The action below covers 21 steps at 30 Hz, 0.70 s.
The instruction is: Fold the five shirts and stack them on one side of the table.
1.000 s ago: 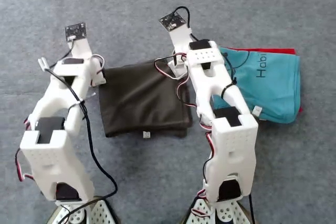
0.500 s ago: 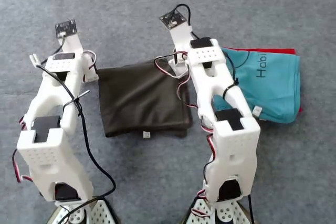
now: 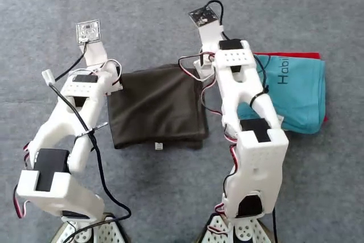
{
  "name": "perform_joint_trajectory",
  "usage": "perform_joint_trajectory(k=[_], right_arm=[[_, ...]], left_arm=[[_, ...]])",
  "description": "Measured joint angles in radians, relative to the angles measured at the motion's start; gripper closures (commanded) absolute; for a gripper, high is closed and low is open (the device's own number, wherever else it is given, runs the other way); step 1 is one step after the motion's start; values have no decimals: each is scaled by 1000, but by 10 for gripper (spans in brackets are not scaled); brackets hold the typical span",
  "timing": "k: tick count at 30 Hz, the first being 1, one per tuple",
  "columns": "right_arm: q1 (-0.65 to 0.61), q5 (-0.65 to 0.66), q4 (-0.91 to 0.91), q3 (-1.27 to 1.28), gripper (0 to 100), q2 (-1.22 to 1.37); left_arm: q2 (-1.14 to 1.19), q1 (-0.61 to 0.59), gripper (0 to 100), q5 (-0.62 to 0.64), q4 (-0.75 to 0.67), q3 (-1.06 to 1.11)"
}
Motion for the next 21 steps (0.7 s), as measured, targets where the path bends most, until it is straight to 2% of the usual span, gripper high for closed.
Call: perform_joint_trajectory(k=[6, 13, 21], right_arm=[[3, 0, 0, 0, 983, 0], [3, 0, 0, 0, 983, -58], [3, 0, 0, 0, 983, -72]], left_arm=[[138, -3, 971, 0, 14, -57], [295, -20, 971, 0, 238, -311], [315, -43, 971, 2, 261, -347]])
